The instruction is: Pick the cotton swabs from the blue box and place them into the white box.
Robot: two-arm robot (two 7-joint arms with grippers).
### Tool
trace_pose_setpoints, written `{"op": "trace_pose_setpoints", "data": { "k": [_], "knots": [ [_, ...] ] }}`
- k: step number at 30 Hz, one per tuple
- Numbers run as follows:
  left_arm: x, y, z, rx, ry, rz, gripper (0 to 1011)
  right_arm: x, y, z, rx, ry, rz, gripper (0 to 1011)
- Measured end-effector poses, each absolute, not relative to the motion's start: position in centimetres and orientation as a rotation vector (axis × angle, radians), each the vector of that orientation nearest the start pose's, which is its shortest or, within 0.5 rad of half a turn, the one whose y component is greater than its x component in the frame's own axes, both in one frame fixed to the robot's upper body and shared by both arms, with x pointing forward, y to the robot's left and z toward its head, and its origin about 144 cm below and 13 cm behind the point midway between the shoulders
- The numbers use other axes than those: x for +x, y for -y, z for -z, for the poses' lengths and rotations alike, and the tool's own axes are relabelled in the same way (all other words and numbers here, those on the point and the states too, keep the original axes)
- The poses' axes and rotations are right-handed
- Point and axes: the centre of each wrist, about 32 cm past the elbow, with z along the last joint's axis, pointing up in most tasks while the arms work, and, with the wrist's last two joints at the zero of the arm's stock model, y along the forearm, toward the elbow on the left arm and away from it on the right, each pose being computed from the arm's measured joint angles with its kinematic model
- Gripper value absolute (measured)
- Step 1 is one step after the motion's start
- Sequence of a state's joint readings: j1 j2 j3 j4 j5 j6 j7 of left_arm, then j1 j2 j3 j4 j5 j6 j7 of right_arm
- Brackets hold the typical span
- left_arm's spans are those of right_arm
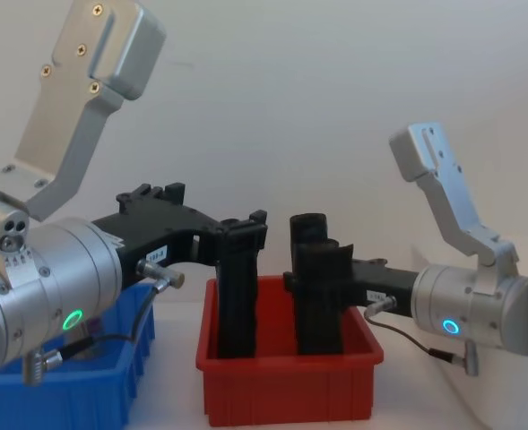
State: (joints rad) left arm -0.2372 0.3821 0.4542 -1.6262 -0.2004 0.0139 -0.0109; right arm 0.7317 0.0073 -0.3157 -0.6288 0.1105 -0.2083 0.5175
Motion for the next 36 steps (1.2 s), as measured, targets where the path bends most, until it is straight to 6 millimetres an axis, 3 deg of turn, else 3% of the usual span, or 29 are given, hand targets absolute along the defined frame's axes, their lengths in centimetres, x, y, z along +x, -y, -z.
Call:
{"op": "trace_pose_setpoints", "data": {
  "k": [4, 10, 23, 36],
  "knots": [
    [49.2, -19.8, -120.4, 0.061, 0.268, -1.124, 1004, 63.6, 17.2, -115.2, -0.101, 0.044, 0.842, 554],
    [49.2, -19.8, -120.4, 0.061, 0.268, -1.124, 1004, 63.6, 17.2, -115.5, -0.084, 0.05, 0.842, 509],
    [49.2, -19.8, -120.4, 0.061, 0.268, -1.124, 1004, 62.3, 17.7, -117.2, -0.001, 0.077, 0.884, 490],
    [49.2, -19.8, -120.4, 0.061, 0.268, -1.124, 1004, 59.6, 19.1, -120.3, 0.098, 0.132, 1.002, 492]
  ]
}}
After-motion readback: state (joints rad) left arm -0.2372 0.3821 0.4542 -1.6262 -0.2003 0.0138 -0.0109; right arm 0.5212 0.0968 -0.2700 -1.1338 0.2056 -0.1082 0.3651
